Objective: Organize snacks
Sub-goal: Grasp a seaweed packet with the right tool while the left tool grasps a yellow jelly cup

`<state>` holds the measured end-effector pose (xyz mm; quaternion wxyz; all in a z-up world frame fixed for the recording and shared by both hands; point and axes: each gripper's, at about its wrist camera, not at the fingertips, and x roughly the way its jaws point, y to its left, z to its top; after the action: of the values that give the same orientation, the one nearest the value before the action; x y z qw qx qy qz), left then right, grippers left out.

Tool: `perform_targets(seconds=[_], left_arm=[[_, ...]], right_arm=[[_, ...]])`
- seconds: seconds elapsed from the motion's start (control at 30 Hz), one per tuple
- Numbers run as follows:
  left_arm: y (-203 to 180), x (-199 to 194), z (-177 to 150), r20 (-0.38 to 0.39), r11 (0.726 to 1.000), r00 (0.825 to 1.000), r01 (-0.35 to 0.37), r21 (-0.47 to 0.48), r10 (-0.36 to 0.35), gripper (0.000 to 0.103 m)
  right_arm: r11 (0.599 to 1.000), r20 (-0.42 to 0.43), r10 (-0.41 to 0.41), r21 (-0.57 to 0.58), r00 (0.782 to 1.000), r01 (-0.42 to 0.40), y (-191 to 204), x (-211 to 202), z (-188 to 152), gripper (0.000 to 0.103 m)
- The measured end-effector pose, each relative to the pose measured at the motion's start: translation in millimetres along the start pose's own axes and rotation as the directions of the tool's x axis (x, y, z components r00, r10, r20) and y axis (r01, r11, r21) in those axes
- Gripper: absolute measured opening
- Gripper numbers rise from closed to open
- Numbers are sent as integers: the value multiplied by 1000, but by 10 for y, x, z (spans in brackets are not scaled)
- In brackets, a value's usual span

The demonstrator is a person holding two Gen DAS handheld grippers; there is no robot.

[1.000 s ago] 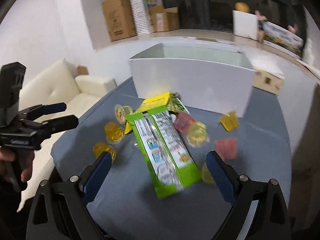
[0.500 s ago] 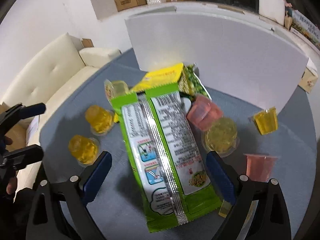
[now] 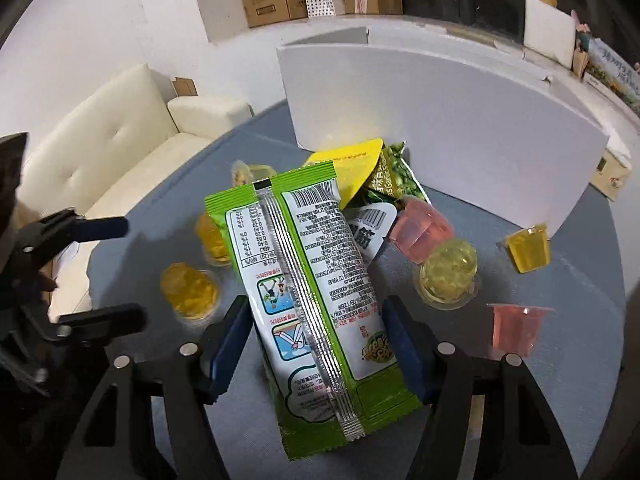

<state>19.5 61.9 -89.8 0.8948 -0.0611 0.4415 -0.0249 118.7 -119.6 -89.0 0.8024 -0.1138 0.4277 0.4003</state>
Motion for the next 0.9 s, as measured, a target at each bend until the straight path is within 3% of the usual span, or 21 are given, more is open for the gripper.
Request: perform_targets(seconds=[0.33, 0.4, 0.47, 0.63, 0.9], left_arm=[[26, 274, -39, -25, 1000, 1000, 8, 2, -8, 101], [57, 273, -41, -13, 1000, 1000, 25, -11, -26, 78], [76, 310, -42, -20, 999, 999, 40, -15, -41, 43], [38, 260, -62, 11, 998, 998, 67, 4, -67, 37], [-31, -18, 14, 78, 992, 989, 121, 29, -123, 37]], right_arm=[[990, 129, 14, 134, 992, -32, -84, -539, -216, 71], [989, 129, 16, 144, 992, -34, -70, -511, -228, 72], [986, 126, 23, 160, 992, -43, -90, -475, -255, 72], [984, 127, 30, 170, 991, -52, -74, -390, -248, 72], [983, 168, 20, 179, 986, -50, -74, -444, -213, 72]])
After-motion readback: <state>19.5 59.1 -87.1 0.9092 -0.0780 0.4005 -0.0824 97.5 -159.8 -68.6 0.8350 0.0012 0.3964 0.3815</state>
